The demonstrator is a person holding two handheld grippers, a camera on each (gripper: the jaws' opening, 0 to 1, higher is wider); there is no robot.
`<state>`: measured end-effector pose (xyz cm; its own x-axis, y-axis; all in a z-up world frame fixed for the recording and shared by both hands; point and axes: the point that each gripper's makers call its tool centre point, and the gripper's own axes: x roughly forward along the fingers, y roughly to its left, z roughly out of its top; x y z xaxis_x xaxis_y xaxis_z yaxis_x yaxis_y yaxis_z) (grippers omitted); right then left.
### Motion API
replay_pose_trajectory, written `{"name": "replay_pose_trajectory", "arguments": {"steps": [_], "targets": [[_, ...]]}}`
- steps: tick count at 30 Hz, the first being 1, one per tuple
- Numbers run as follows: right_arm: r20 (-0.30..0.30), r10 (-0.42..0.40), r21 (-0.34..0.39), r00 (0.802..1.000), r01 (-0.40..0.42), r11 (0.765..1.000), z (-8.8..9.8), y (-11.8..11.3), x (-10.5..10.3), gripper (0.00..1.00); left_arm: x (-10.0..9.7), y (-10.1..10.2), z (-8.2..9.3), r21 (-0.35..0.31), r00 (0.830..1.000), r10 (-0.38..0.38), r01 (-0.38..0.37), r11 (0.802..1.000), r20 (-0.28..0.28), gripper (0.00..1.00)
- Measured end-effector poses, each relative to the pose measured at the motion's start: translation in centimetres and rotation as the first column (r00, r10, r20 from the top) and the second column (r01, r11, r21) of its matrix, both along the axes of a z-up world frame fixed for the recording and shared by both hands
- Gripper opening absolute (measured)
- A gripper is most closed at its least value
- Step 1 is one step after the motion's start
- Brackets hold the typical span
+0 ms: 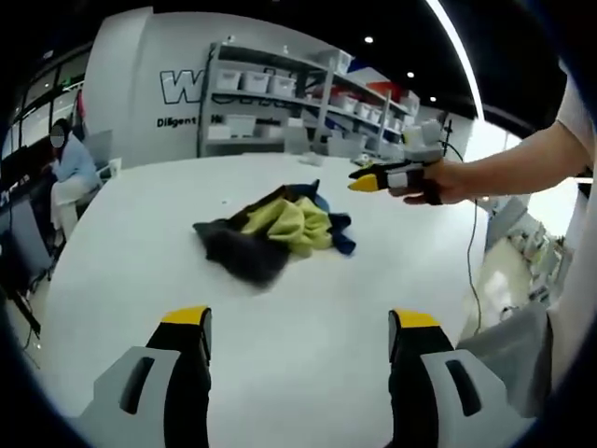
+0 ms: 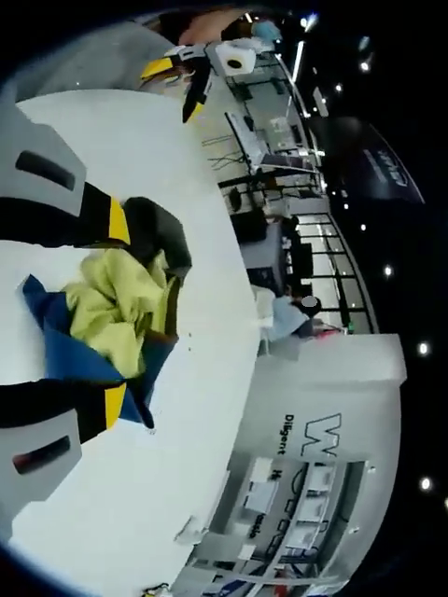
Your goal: Fold the garment on the visible template until the final outline fits inside the template.
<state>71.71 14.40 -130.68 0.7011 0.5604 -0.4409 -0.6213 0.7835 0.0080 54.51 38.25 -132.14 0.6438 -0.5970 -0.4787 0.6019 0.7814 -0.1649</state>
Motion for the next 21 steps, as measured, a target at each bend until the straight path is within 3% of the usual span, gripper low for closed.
{"name": "replay_pose_trajectory", "arguments": {"steps": [15, 21], "targets": [[-0.008, 0.078, -0.141, 0.997, -0.078, 0.987, -1.9, 0.8, 7.1, 0.38, 0.5, 0.4, -1.3, 0.017, 1.000, 0.002, -0.002, 1.000, -0.022, 0.74], [-0.023, 0.101, -0.200, 0.995, -0.103, 0.974, -2.8, 0.3, 9.0, 0.33, 1.0, 0.5, -1.5, 0.015, 1.000, 0.007, -0.007, 1.000, -0.025, 0.73]]}}
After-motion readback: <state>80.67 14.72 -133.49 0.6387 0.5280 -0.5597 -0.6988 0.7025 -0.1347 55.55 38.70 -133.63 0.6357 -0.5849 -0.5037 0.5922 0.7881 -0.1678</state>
